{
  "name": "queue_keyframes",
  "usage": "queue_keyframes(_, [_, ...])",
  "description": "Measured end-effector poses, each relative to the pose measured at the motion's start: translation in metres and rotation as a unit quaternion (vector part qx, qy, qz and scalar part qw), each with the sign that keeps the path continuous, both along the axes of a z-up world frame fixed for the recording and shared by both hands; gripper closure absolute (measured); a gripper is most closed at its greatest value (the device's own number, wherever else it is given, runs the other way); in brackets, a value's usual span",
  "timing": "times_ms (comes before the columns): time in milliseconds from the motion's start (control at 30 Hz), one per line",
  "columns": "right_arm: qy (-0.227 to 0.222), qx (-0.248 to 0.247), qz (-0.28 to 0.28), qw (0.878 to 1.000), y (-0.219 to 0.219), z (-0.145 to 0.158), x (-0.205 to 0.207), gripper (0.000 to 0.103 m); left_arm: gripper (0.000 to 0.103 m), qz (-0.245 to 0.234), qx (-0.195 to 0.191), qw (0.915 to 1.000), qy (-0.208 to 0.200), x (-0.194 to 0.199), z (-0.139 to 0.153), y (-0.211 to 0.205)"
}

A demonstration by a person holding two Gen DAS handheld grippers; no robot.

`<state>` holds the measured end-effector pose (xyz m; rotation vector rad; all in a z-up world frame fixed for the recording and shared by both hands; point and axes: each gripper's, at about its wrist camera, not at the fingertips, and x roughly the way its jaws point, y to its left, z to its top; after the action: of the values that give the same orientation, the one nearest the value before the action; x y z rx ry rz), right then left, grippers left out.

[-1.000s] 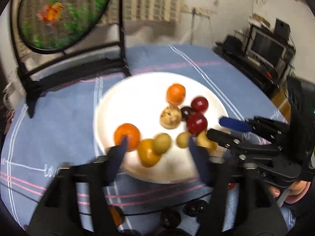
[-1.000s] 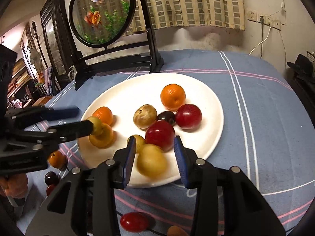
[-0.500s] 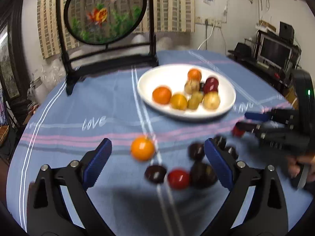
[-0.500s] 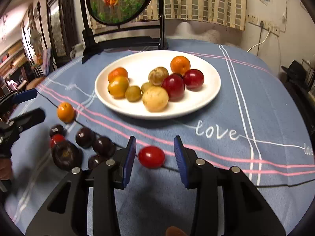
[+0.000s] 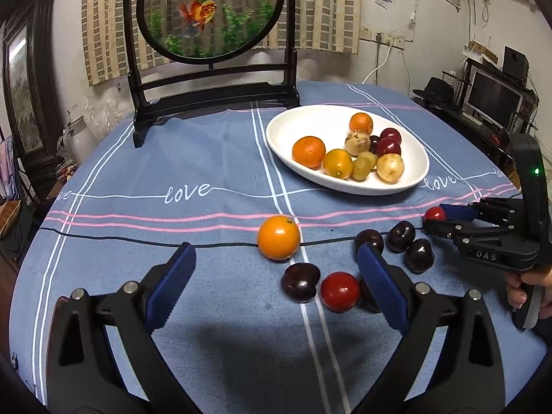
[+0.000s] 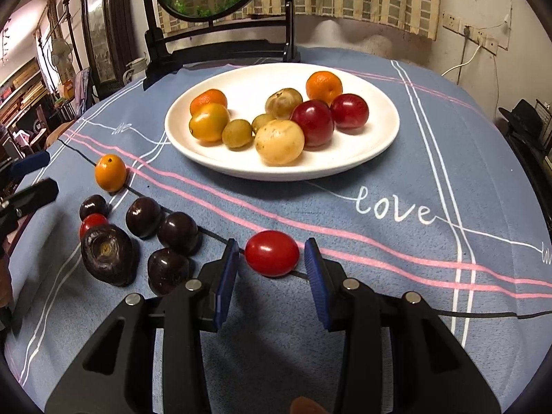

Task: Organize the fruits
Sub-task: 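Grasp the orange with the left tool while the right tool grasps a red tomato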

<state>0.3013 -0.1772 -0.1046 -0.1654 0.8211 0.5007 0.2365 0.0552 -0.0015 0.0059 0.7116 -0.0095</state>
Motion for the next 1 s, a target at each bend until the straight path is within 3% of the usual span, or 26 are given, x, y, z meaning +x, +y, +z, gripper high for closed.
queue_keyframes(233, [0.004, 0.001, -0.001, 1.0, -0.0009, -0.0006, 0.0005, 0.064, 0.007, 0.009, -0.013, 0.9998, 0.011, 0.0035, -0.0036, 0.007])
queue_keyframes(700, [0.005, -0.004, -0.002, 1.0, 0.0001, -0.0001, 0.0007, 0.064, 0.007, 0.007, -0.004, 0.9998, 0.018, 0.0056, -0.0073, 0.0045])
queue_keyframes(800, [0.003, -0.006, 0.0, 1.0, 0.0012, -0.0001, 0.0001, 0.07, 0.007, 0.007, -0.003, 0.9998, 0.02, 0.0061, -0.0078, 0.0047])
queue_keyframes(1000, [-0.008, -0.001, -0.004, 1.0, -0.0017, 0.0056, -0.0039, 0.073, 0.007, 0.01, -0.004, 0.9997, 0.022, 0.0064, -0.0083, 0.0061])
